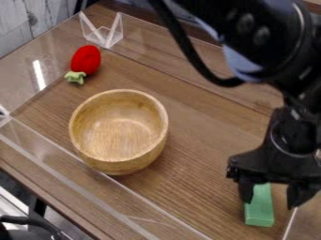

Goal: Put the green object in the brown bowl

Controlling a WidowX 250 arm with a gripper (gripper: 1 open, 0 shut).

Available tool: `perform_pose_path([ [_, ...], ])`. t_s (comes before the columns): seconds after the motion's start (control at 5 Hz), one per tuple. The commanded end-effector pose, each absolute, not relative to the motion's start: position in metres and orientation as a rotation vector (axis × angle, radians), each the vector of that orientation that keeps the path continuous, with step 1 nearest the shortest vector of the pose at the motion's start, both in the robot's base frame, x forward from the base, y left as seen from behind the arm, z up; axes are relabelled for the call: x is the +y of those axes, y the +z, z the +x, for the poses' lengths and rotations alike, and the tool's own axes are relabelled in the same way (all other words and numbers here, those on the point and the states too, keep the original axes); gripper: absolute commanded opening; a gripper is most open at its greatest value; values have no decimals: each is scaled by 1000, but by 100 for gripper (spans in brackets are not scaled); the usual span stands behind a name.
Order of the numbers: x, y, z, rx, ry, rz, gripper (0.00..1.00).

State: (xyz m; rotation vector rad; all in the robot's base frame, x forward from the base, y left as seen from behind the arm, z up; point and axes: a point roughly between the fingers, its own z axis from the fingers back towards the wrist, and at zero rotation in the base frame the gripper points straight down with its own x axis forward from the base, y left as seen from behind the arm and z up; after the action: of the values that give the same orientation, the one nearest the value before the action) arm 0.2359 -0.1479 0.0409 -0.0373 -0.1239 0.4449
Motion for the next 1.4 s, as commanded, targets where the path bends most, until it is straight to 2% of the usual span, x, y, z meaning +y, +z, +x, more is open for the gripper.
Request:
perform_pose_path([
  [0.0,-155,32,232,-139,396,-51,100],
  [0.2,-158,33,225,-136,342,-61,0],
  [0.4,-158,60,231,-151,343,-87,0],
  [0.6,-157,95,236,-174,345,-117,0],
  [0.8,-139,114,239,-197,383,-113,0],
  [1.0,-115,125,237,-213,435,-93,0],
  [1.2,-79,140,216,-224,466,-51,0],
])
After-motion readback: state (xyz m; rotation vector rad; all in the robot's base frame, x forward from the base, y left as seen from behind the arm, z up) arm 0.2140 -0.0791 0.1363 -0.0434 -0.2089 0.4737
